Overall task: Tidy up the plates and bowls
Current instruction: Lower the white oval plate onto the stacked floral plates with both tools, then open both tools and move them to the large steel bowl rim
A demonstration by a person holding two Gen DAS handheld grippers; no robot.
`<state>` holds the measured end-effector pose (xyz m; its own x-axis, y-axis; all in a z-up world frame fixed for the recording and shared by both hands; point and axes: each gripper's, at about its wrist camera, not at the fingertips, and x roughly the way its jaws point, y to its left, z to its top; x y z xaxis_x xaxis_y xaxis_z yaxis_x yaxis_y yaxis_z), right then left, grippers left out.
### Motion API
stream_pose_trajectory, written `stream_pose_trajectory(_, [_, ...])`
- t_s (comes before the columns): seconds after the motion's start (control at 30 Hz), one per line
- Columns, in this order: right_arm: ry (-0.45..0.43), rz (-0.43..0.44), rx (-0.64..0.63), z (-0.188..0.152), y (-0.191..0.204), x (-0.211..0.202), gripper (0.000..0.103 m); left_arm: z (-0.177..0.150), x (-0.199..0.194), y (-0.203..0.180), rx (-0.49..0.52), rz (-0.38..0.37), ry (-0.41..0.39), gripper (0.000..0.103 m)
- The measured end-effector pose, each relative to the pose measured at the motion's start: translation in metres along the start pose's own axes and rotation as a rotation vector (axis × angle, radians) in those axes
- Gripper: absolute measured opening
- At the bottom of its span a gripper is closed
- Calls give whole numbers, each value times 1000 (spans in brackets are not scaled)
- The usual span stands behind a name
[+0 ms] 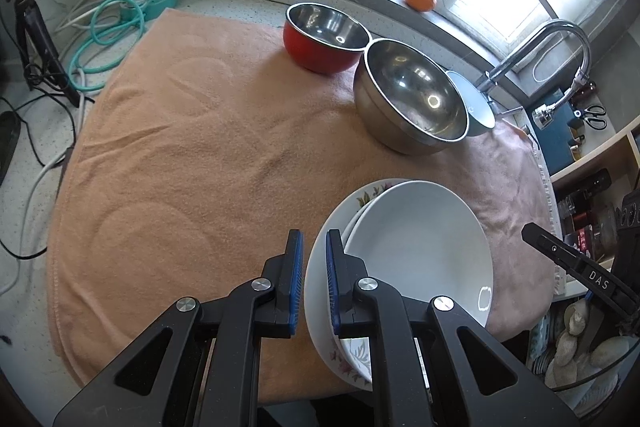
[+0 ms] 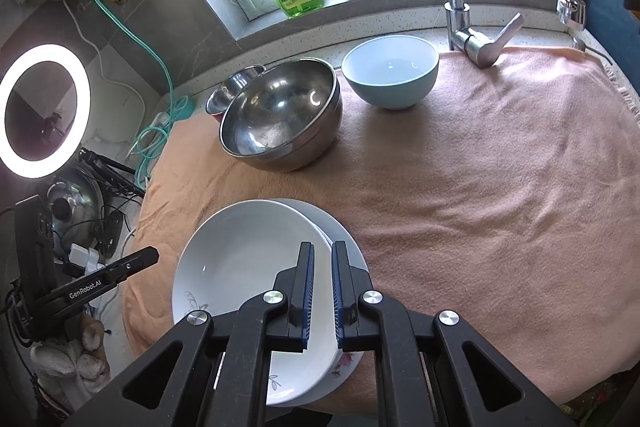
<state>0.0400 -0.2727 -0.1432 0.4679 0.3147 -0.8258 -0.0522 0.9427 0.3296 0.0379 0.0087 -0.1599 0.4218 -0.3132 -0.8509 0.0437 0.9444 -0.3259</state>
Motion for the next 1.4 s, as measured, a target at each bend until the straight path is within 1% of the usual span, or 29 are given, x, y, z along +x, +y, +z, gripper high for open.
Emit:
stream_pose_trajectory(0.03, [-4,0,-8,2,1,-1,10,2,0,0,2,0,-4,9])
stream_pose_trajectory(0.07, [-7,-3,-15,4,2,-1,13,4,0,-1,3,1,-7,9])
stream_pose_trajectory(0.1, [-7,-3,-22,7,3,-1,20,5,-1,-1,5,0,-10,9])
stream_pose_trajectory(0.17, [-7,3,-30,10,4,-1,25,9,-2,-2,11,2,-16,9])
stream_pose_trajectory(0.33, [-3,18,-41,18,4,1,29,18,-2,-5,29,5,-31,9])
stream_pose_trajectory(0.4, [-4,12,-41,20,3,2,34,22,-1,-7,37,7,-35,9])
stream_pose_trajectory(0.5, [-18,0,-14,26,-3,4,34,29,0,-9,48,7,-42,9])
stream_pose_trajectory(0.57, [-10,5,9,30,-8,6,34,34,1,-11,56,7,-48,9])
stream_pose_trajectory(0.63, [-4,5,41,34,-13,7,34,39,1,-13,58,0,-50,11])
stream_pose_trajectory(0.8, [8,19,91,48,-24,7,34,51,4,-16,60,-15,-56,12])
stream_pose_trajectory(1.0, [-18,32,91,67,-23,1,34,65,7,-18,40,-50,-48,12])
stream_pose_trajectory(1.13, [-29,43,78,81,-18,1,34,73,11,-24,49,-58,-49,12])
stream_pose_trajectory(1.27, [-34,42,62,93,-13,11,34,82,20,-29,46,-74,-40,12])
stream_pose_trajectory(1.4, [-9,56,85,101,-15,30,34,89,31,-35,55,-77,-27,12])
